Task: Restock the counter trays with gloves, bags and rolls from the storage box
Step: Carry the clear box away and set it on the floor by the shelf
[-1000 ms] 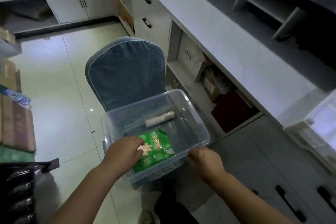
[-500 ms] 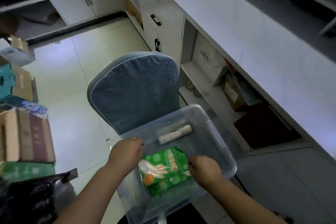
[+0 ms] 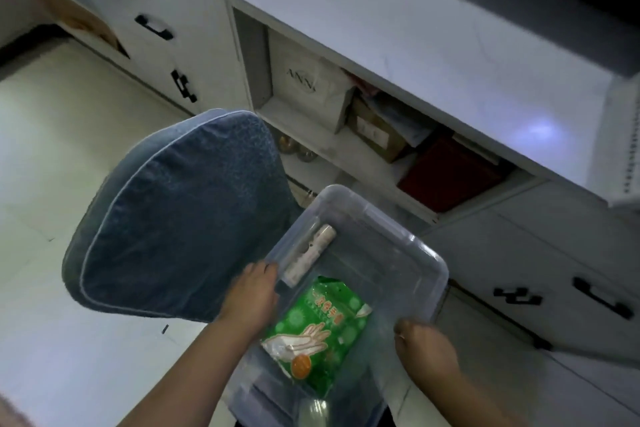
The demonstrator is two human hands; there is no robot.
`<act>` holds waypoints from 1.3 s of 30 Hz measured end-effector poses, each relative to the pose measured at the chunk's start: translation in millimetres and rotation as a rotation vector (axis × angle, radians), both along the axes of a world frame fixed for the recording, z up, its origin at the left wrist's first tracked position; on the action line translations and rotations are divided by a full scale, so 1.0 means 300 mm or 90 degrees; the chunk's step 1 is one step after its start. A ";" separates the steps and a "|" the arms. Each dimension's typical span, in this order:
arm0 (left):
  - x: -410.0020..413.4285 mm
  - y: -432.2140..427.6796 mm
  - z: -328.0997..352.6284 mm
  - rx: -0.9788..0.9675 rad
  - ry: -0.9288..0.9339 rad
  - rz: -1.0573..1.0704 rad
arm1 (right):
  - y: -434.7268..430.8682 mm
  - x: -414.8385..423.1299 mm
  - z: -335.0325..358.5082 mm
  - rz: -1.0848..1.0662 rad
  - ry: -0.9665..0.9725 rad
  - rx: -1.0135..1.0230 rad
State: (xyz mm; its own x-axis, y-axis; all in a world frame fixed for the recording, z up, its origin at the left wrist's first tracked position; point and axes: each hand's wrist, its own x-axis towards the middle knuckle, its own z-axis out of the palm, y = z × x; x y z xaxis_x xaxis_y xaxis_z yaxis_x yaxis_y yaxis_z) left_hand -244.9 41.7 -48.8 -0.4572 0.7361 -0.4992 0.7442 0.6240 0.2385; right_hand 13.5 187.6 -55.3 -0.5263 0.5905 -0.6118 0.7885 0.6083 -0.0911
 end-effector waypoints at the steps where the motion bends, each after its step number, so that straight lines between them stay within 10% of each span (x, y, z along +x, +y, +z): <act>1: -0.018 0.001 -0.016 -0.002 -0.001 -0.022 | -0.028 0.007 -0.009 -0.042 -0.003 0.000; 21: -0.026 0.126 -0.092 -0.013 -0.106 -0.015 | -0.237 0.149 -0.134 -0.807 0.186 0.042; 39: 1.298 0.246 0.178 0.058 -0.112 -0.341 | -0.532 1.467 0.104 -1.077 0.403 0.221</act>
State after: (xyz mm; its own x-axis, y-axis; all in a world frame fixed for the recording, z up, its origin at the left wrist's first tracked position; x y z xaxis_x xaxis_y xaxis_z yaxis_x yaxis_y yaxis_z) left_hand 144.3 115.5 4.5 0.0754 0.8859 -0.4577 0.8950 0.1422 0.4228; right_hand 453.7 28.1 -24.1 0.6199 0.7111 -0.3319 0.4050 -0.6522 -0.6408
